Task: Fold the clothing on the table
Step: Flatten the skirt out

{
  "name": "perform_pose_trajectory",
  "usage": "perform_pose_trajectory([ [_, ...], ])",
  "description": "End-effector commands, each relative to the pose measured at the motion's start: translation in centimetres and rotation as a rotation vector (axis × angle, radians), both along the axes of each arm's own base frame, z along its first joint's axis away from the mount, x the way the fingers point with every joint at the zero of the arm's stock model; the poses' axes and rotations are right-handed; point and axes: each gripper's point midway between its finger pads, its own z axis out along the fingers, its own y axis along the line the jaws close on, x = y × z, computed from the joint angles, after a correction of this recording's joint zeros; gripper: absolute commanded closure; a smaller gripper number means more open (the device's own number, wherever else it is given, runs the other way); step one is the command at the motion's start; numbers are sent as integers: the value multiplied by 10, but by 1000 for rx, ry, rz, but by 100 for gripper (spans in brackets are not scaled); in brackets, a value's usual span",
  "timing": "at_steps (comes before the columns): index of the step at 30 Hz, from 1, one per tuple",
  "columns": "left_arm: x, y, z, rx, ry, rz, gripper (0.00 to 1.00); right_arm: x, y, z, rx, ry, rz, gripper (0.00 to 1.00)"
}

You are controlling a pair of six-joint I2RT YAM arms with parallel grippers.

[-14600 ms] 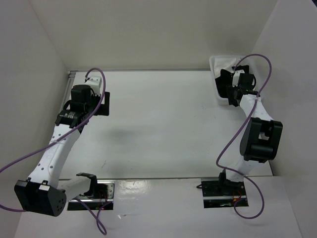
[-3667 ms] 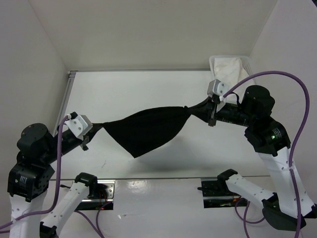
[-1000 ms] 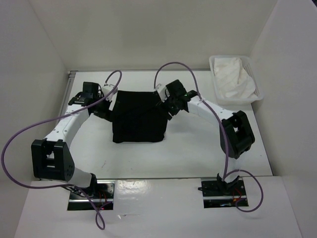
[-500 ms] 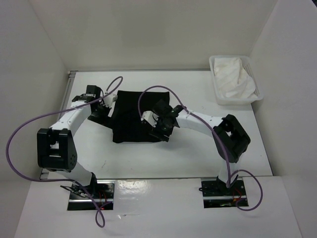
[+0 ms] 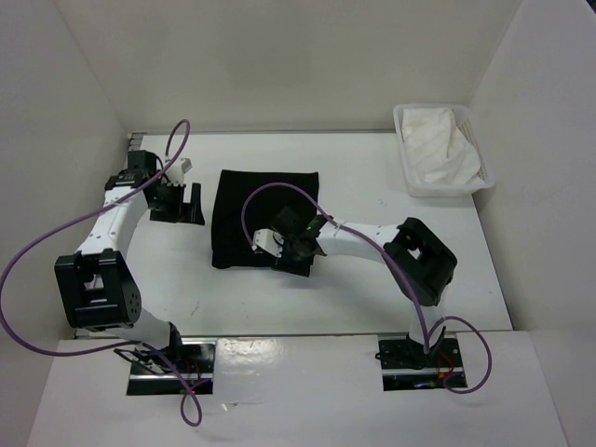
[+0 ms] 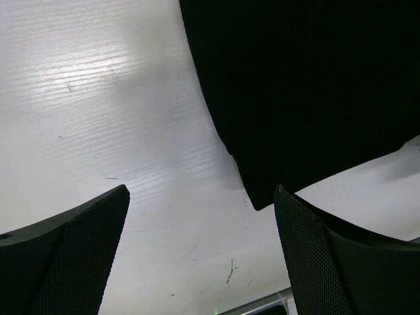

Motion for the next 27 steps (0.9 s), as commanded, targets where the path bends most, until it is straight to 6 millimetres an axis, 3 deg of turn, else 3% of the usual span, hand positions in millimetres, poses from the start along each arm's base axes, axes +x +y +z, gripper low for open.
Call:
perform_pose_trajectory([
  [1, 5, -12, 23, -77, -67, 7, 4, 15, 9, -4, 18, -78, 7, 35],
  [6, 6, -5, 27, -39, -114, 44, 4, 23, 12, -3, 24, -115, -5, 43],
  [9, 6, -5, 28, -38, -126, 44, 4, 28, 15, -3, 27, -129, -11, 77],
  [10, 4, -5, 28, -38, -126, 44, 4, 30, 18, 0, 34, -135, -11, 94],
  [13, 4, -4, 28, -30, -125, 49, 4, 23, 19, 10, 34, -96, 5, 100],
  [15, 4, -4, 28, -30, -125, 49, 4, 25, 29, 35, 114, -54, 20, 100],
  [17, 4, -5, 28, -38, -126, 44, 4, 19, 27, 56, 147, 3, 29, 100],
  [18, 4, -5, 28, -38, -126, 44, 4, 27, 36, 83, 237, 31, 37, 100],
  [19, 3, -7, 29, -50, -127, 37, 4, 28, 33, 97, 267, 62, 33, 100],
  [20, 3, -7, 29, -45, -130, 29, 4, 46, 33, 123, 360, 74, 10, 100],
  [21, 3, -9, 29, -53, -131, 25, 4, 56, 29, 132, 402, 93, -51, 93],
  [22, 3, -9, 29, -53, -131, 25, 4, 70, 24, 146, 443, 67, -102, 69],
  [23, 3, -9, 29, -53, -131, 25, 4, 91, 18, 155, 473, 18, -155, 40],
  [25, 1, -9, 25, -54, -120, 25, 4, 111, 2, 154, 415, -85, -245, 38],
  [26, 1, -9, 28, -53, -129, 25, 4, 108, 1, 156, 407, -99, -246, 26],
  [27, 1, -9, 28, -53, -129, 25, 4, 103, 2, 156, 400, -107, -218, 22],
])
